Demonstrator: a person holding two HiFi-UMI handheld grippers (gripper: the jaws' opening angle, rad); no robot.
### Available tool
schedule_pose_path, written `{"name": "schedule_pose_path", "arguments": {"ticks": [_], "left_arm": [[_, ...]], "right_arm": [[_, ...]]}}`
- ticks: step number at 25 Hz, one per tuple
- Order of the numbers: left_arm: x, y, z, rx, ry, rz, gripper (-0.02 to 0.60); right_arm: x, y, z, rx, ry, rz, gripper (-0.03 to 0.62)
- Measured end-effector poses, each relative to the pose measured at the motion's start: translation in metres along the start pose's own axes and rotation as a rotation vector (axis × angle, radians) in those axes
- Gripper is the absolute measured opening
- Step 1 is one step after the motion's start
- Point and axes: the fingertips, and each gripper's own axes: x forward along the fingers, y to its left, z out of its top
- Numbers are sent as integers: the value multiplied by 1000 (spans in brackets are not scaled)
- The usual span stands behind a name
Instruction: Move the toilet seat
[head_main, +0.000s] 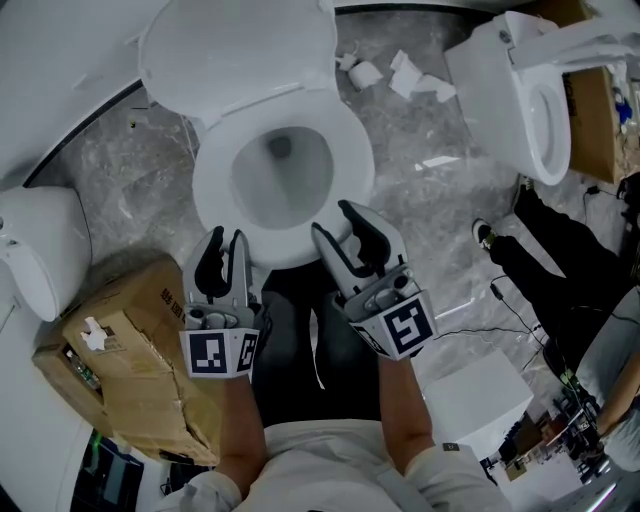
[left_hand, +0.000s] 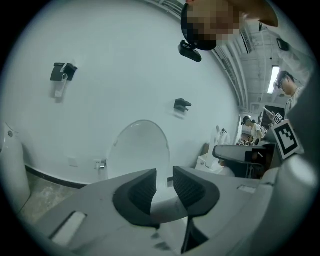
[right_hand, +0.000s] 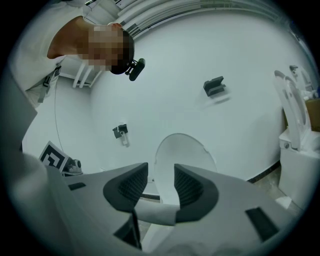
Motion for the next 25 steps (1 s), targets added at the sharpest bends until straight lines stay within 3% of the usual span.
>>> {"name": "schedule_pose_path", "arguments": {"ticks": [10, 25], "left_arm": [[18, 6, 38, 61, -24, 3, 54], [49, 24, 92, 88, -93, 11, 49]], "right_arm": [[27, -7, 29, -54, -16, 2, 120], [72, -11, 65, -123, -36, 58, 95]]}}
